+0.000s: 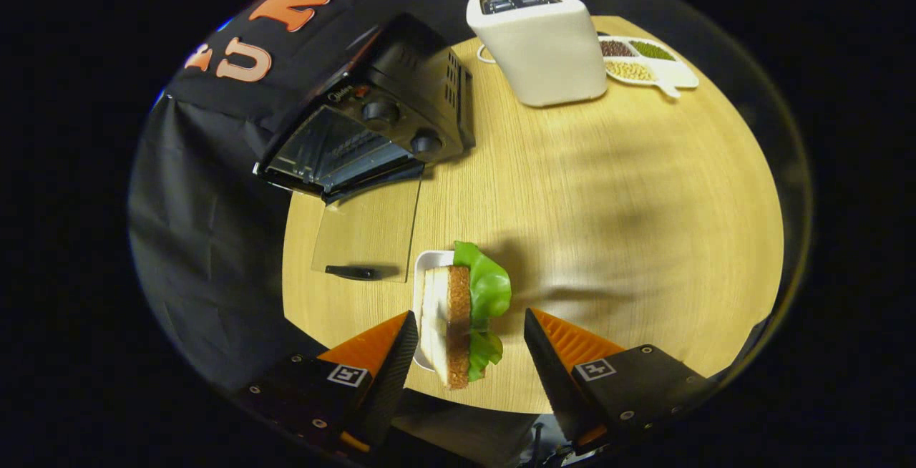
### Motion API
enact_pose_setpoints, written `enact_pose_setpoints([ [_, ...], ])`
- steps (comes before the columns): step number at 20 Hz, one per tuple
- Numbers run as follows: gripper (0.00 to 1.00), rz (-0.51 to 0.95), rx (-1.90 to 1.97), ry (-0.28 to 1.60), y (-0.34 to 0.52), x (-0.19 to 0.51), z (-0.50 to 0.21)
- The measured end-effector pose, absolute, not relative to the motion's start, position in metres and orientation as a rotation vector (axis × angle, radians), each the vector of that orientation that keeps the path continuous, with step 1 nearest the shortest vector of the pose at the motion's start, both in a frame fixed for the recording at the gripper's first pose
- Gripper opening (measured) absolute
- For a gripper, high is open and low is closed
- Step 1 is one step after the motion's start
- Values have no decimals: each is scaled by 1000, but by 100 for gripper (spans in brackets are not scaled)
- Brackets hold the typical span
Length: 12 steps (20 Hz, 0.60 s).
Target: Open the toaster oven, put the food inside, and close the toaster oven door.
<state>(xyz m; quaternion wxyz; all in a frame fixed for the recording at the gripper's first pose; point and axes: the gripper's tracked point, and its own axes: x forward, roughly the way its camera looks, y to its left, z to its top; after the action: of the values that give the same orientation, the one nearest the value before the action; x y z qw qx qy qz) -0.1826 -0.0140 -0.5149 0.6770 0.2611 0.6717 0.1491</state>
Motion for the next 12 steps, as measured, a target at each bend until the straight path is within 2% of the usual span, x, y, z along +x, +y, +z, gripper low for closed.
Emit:
enact_pose_setpoints([
  [3, 88, 367, 670, 1518, -3, -178, -517],
  [5, 74, 365, 734, 1505, 0, -170, -513],
  [8, 41, 360, 761, 1493, 0, -169, -509],
  [12, 33, 367, 767, 1461, 3, -174, -494],
])
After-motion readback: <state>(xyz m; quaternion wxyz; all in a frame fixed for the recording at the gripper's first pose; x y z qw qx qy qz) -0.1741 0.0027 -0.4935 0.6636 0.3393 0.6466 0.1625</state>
